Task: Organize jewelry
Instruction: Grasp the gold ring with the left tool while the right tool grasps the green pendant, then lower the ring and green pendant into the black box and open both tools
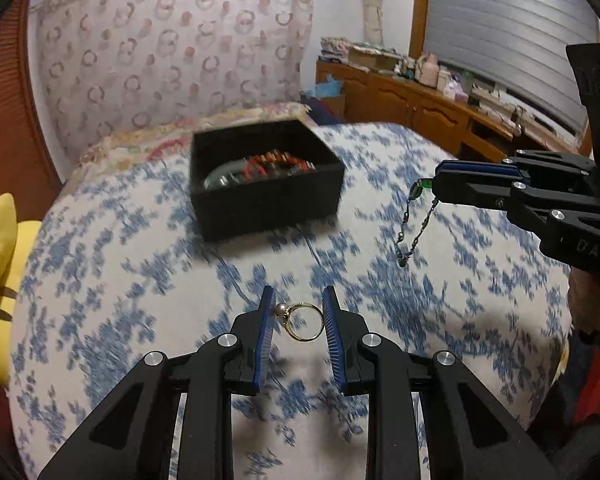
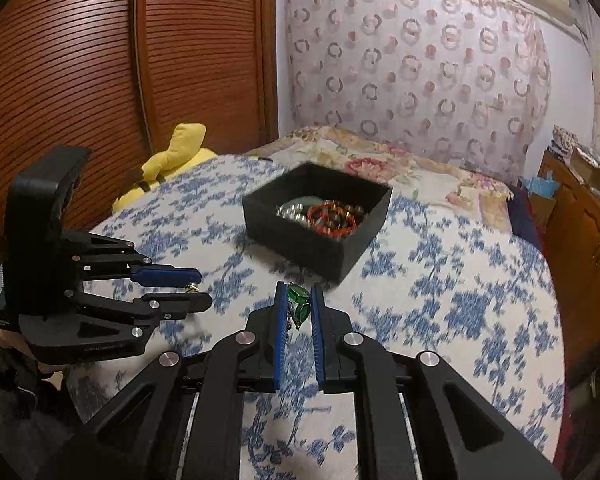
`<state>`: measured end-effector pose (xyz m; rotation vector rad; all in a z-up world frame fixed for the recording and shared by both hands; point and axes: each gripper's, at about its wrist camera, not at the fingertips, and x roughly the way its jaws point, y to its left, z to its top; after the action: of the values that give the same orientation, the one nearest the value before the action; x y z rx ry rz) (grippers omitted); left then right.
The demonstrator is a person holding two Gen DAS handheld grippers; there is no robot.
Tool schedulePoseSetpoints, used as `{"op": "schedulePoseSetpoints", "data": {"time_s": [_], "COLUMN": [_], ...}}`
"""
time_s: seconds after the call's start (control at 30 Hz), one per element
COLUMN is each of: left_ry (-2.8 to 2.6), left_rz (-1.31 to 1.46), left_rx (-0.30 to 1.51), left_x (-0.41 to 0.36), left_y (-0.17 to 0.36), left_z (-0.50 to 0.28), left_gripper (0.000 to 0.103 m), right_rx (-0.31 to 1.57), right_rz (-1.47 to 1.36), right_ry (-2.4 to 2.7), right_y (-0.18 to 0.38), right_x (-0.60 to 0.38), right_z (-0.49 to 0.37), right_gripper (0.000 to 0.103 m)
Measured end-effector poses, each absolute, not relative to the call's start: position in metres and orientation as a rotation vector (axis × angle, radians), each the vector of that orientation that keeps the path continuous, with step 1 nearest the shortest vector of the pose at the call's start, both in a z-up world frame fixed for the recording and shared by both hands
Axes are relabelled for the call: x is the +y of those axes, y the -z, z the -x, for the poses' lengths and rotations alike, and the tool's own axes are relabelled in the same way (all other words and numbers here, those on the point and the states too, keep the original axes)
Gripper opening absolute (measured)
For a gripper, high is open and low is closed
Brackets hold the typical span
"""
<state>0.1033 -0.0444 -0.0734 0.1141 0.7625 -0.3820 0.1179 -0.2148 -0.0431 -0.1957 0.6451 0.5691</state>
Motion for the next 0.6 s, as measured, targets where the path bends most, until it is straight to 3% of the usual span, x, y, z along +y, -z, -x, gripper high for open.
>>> {"op": "schedulePoseSetpoints", "data": {"time_s": [0.6], "left_ry": [0.356], "left_rz": [-0.059], "left_rx": [0.699], "left_x": [-0.024], "left_y": [0.043], "left_z": [-0.154], "left_gripper": [0.023], "right_rx": [0.568], "right_rz": [0.250], "right_ry": [-0.576], "right_y": [-0.001], "right_x": [-0.180], "right_z": [-0.189], "right_gripper": [0.013]}}
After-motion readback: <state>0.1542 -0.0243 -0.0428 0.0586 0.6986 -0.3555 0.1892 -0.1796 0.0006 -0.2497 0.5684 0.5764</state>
